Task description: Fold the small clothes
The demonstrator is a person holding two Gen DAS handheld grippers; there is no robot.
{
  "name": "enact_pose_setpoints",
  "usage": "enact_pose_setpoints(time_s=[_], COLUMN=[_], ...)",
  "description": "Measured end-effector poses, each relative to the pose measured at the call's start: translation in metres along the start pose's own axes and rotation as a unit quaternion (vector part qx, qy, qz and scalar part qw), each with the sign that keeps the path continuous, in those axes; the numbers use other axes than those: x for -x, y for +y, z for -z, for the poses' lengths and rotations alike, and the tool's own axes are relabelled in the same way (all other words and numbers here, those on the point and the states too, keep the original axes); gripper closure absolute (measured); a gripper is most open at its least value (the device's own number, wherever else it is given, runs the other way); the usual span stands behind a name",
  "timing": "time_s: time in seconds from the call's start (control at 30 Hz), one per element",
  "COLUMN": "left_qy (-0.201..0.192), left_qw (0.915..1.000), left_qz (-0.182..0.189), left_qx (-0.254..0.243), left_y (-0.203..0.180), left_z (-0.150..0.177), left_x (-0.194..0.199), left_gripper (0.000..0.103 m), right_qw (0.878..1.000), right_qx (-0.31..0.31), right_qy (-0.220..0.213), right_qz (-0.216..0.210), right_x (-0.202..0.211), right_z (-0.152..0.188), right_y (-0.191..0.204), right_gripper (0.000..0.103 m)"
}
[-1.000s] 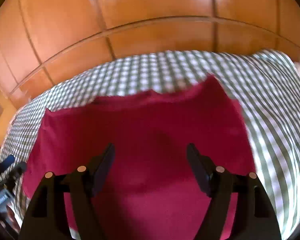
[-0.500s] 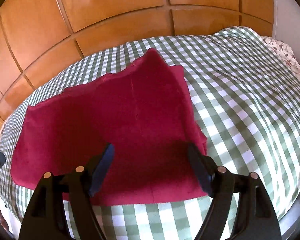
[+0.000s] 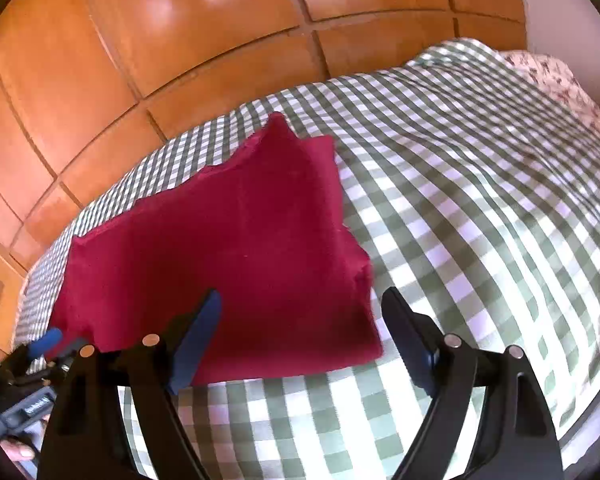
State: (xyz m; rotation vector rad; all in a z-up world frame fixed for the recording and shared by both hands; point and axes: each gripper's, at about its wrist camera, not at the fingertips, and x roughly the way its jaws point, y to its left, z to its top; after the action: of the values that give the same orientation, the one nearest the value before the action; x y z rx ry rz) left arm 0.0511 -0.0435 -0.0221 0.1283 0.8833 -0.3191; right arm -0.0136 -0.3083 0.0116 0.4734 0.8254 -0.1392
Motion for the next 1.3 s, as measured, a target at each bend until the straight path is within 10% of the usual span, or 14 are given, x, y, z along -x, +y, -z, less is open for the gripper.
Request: enact_pose_setpoints(time_s=[0.8,1.1,1.3], left_qy=[0.001,0.008,0.001], left_qw=[0.9995,0.9996,0.9995], left_qz=[-0.033,-0.023,0.001], left_qx=[0.003,0.012,0.032], left_y=[0.013,0.018,0.027], left_z=[-0.012,-0.013,-0.012], left_x=[-0.017,-0.027,-0.02], left_gripper=[0.017,0.017,0.017], right_qw=[0.995,0.994,0.994], right_qx=[-0.063,-0.01,0.032], right_qy=[0.043,0.091,0.083], right_qz=[-0.071,-0.057,-0.071], right_x=[-0.035,-0.038,-0.01], right_z=[-0.011,-0.017,-0.031], right_y=[-0.015,0.007,0.049], right_gripper=[0.018,0.074,0.081])
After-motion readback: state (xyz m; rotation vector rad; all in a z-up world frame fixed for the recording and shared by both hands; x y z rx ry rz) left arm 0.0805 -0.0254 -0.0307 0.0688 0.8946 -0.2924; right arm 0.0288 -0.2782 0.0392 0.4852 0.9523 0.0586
